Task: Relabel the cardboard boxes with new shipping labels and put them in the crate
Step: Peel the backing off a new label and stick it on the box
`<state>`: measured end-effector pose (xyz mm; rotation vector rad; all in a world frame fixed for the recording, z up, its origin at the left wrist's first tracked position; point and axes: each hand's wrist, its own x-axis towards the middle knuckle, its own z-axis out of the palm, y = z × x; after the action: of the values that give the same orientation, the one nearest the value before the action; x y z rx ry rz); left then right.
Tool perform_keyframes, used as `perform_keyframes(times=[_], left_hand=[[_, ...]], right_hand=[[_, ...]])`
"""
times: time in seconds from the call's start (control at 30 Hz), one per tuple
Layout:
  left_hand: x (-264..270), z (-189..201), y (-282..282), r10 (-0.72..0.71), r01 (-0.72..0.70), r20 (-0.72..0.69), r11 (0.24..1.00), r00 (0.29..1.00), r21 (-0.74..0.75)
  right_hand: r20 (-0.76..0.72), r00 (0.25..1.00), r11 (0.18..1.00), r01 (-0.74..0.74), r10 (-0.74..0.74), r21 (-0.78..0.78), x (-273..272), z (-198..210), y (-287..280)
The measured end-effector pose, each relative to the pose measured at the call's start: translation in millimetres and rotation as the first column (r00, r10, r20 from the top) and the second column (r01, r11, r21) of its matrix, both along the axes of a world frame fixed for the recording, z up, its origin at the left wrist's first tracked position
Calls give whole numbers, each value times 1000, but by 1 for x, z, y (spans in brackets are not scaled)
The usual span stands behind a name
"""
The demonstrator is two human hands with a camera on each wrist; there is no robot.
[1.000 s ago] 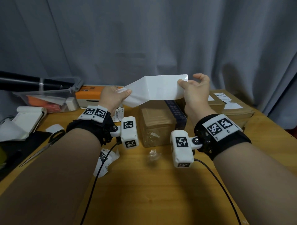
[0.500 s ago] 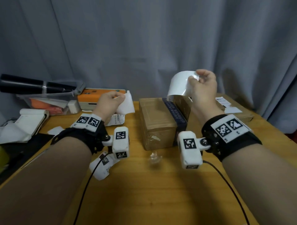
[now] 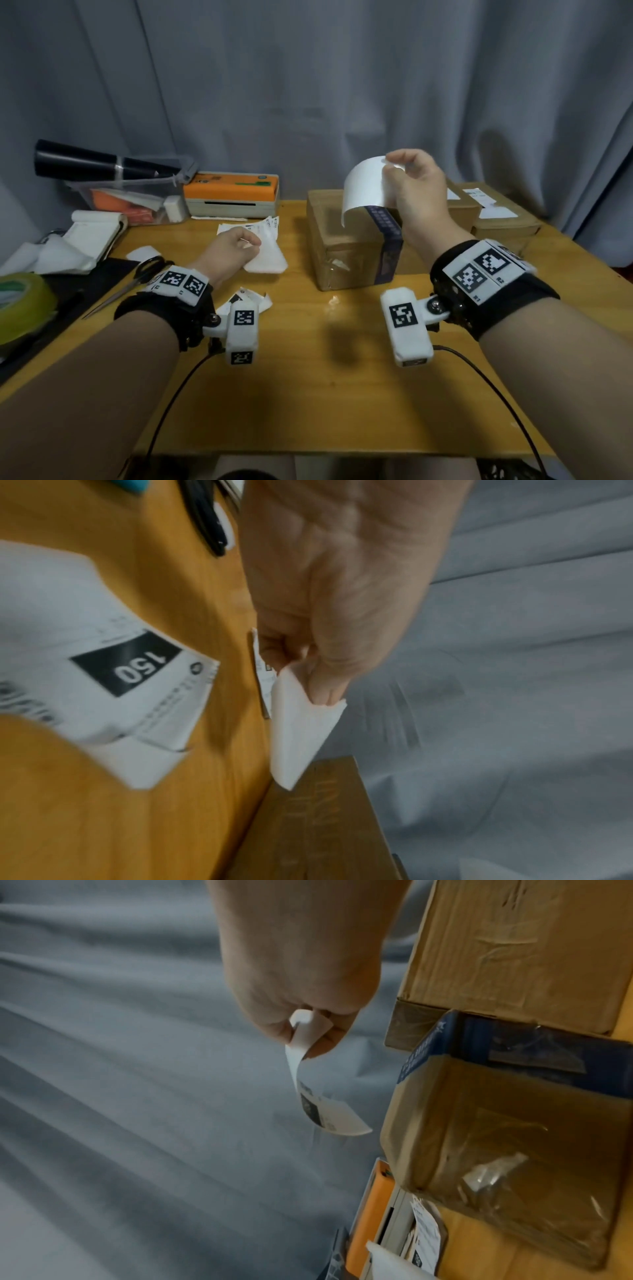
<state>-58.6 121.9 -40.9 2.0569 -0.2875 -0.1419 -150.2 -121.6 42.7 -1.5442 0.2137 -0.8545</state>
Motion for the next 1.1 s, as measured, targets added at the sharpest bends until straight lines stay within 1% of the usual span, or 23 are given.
perform_keyframes(times=[0.07, 0.1, 0.13, 0.2, 0.23, 0.27, 0.33, 0.37, 0.4, 0.5, 0.57, 0.6, 0.67, 0.77, 0.83, 0.9, 0.93, 0.97, 1.0, 1.03, 1.07, 1.1], left_hand=[[-3, -9, 5, 46, -46, 9, 998, 999, 35], [-4, -14, 7, 62, -61, -10, 995, 998, 77], [-5, -17, 9, 69, -63, -38, 987, 997, 149], [-5, -22, 12, 72, -44, -76, 945, 995, 323], [-5, -22, 12, 73, -38, -76, 923, 994, 384], [-4, -20, 11, 71, -46, -41, 896, 997, 441], [3, -11, 5, 57, -105, 106, 841, 993, 530], [7, -5, 0, 49, -144, 189, 836, 981, 530], [10, 3, -7, 31, -167, 269, 851, 963, 498], [3, 34, -35, -30, -129, 467, 943, 884, 305], [-11, 56, -58, -41, -90, 571, 976, 820, 200], [-17, 64, -68, -60, -67, 613, 981, 788, 182], [-27, 74, -84, -133, -56, 685, 968, 716, 247], [-29, 77, -98, -225, -147, 758, 910, 612, 388], [-26, 76, -105, -230, -218, 812, 891, 537, 397], [-22, 75, -110, -216, -254, 852, 894, 476, 369], [-21, 75, -112, -201, -253, 860, 902, 470, 349], [-19, 76, -113, -171, -254, 858, 911, 484, 325], [-17, 77, -113, -126, -253, 845, 922, 519, 292], [-13, 77, -113, -73, -234, 812, 939, 579, 251], [-10, 78, -112, -22, -190, 750, 962, 661, 195], [-4, 77, -110, 16, -115, 650, 987, 760, 111]], right_hand=[[-46, 999, 1000, -21, 20, -14, -2, -4, 7], [-70, 997, 999, -30, 29, -14, -2, -5, 10], [-93, 995, 999, -36, 35, -9, -2, -6, 12], [-125, 992, 999, -33, 33, -5, -3, -6, 15], [-136, 990, 999, -32, 30, -12, -3, -6, 15], [-142, 989, 999, -32, 29, -20, -3, -4, 15], [-150, 988, 999, -33, 27, -34, -3, -1, 14], [-155, 988, 998, -31, 24, -45, -1, 1, 14], [-158, 987, 998, -25, 16, -57, 1, 3, 13], [-164, 986, 996, 11, -25, -85, 13, 6, 11], [-178, 983, 995, 22, -39, -95, 19, 7, 10], [-185, 982, 995, 29, -46, -92, 22, 8, 9], [-193, 979, 995, 50, -65, -83, 27, 10, 7], [-198, 975, 991, 76, -97, -112, 33, 11, 3], [-214, 970, 986, 88, -118, -143, 34, 11, -3], [-237, 963, 977, 84, -131, -198, 33, 12, -9], [-244, 962, 975, 66, -119, -215, 31, 13, -12], [-250, 964, 977, 40, -92, -207, 31, 15, -15], [-252, 966, 985, 7, -51, -171, 28, 18, -18], [-239, 971, 993, -28, 0, -116, 25, 21, -21], [-205, 978, 995, -64, 48, -73, 23, 23, -25], [-177, 980, 992, -101, 87, -73, 21, 24, -30]])
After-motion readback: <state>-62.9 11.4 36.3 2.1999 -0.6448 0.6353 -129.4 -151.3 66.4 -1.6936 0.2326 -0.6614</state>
